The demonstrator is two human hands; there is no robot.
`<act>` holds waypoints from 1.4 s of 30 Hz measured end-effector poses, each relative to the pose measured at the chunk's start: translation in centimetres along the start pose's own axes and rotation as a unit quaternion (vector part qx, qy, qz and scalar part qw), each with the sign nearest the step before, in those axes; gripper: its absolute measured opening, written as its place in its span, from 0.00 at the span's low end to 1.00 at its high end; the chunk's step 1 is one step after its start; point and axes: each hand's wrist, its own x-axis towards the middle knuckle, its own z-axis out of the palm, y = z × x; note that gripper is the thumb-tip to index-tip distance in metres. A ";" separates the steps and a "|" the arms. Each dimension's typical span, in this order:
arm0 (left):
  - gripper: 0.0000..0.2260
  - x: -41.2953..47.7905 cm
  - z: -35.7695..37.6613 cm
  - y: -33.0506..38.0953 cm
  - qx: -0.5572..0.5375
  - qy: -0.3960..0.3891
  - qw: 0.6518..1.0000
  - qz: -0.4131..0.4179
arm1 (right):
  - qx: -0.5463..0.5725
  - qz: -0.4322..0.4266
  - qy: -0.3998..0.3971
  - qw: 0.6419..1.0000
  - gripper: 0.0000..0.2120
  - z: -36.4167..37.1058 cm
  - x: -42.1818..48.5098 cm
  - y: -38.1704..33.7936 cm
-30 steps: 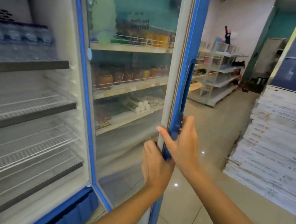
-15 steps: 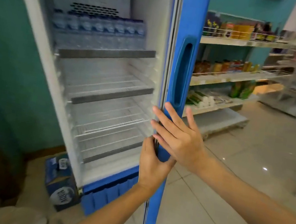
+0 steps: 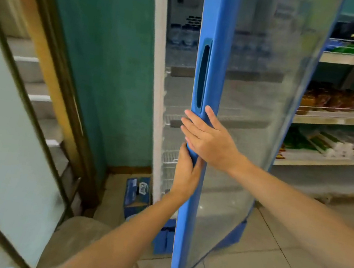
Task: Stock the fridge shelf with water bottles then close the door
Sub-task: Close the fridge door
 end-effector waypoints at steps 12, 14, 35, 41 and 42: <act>0.29 11.9 -2.6 -7.4 0.039 0.178 0.982 -0.057 | 0.041 -0.139 -0.043 0.989 0.19 14.5 8.6 -0.8; 0.24 13.6 -2.8 -8.0 0.035 0.203 0.976 -0.077 | 0.045 -0.153 -0.033 0.987 0.13 16.5 9.7 -0.8; 0.27 22.4 -7.8 -12.0 0.154 0.068 0.975 -0.142 | 0.038 -0.140 -0.204 0.968 0.11 25.2 14.7 -3.1; 0.25 23.1 -13.2 -11.3 0.275 -0.095 0.943 -0.161 | -0.001 -0.126 -0.329 0.936 0.11 22.0 17.2 -4.6; 0.25 23.1 -14.1 -10.9 0.293 -0.114 0.936 -0.159 | 0.019 -0.133 -0.354 0.926 0.11 21.8 17.6 -4.7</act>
